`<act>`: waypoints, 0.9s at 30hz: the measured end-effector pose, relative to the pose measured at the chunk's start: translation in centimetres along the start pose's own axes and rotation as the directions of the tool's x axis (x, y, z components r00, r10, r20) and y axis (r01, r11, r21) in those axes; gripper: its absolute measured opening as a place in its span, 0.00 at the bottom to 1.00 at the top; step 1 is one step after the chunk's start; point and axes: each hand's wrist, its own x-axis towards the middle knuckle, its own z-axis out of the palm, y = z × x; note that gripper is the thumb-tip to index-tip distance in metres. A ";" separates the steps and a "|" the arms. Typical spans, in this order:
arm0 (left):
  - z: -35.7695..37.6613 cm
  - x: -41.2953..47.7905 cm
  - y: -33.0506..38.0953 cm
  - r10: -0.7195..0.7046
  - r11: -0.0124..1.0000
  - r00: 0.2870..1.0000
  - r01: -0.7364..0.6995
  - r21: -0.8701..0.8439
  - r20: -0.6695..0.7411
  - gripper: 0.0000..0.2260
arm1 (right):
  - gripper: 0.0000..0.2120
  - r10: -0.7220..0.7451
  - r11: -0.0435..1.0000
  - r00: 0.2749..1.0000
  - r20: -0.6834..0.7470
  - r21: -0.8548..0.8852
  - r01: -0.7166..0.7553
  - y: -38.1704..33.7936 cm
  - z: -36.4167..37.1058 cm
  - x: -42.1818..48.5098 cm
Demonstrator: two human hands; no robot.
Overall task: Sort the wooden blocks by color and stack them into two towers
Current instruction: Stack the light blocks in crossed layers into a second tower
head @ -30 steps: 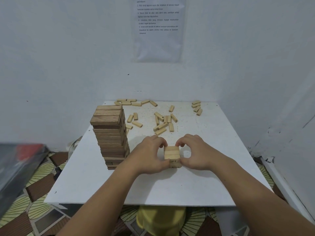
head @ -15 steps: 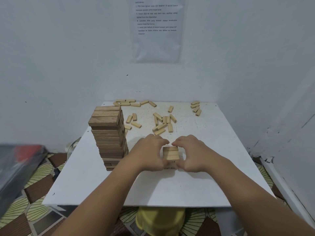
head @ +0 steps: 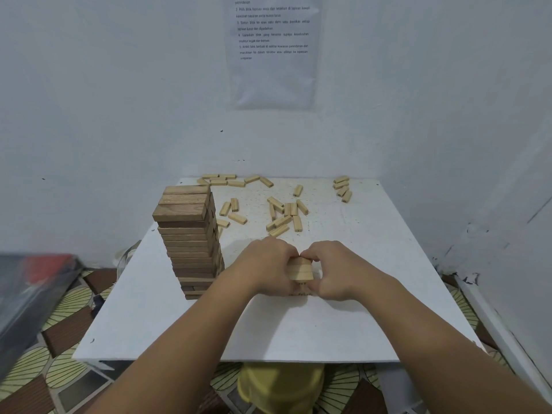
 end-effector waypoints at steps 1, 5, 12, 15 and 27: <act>-0.1 0.0 0.0 -0.002 1.000 1.000 0.002 -0.003 0.004 0.18 | 0.10 0.004 1.000 1.000 0.000 0.004 -0.004 -0.1 0.0 0.0; -0.2 -0.4 0.0 -0.029 0.998 0.999 0.030 -0.058 0.022 0.21 | 0.12 0.026 0.999 1.000 -0.005 0.024 -0.026 -0.3 -0.1 -0.3; -0.2 -1.2 -0.2 -0.085 0.990 0.996 0.088 -0.108 0.028 0.24 | 0.13 0.056 0.997 0.998 -0.026 0.054 -0.054 -0.4 -0.3 -0.9; -0.4 -1.2 0.0 -0.087 0.991 0.996 0.088 -0.101 0.020 0.22 | 0.12 0.061 0.996 0.998 -0.017 0.072 -0.060 -0.5 -0.3 -0.9; -0.8 -1.8 0.3 -0.112 0.988 0.993 0.115 -0.099 0.040 0.23 | 0.21 0.093 0.995 0.995 0.018 0.033 -0.094 -0.4 -0.5 -0.8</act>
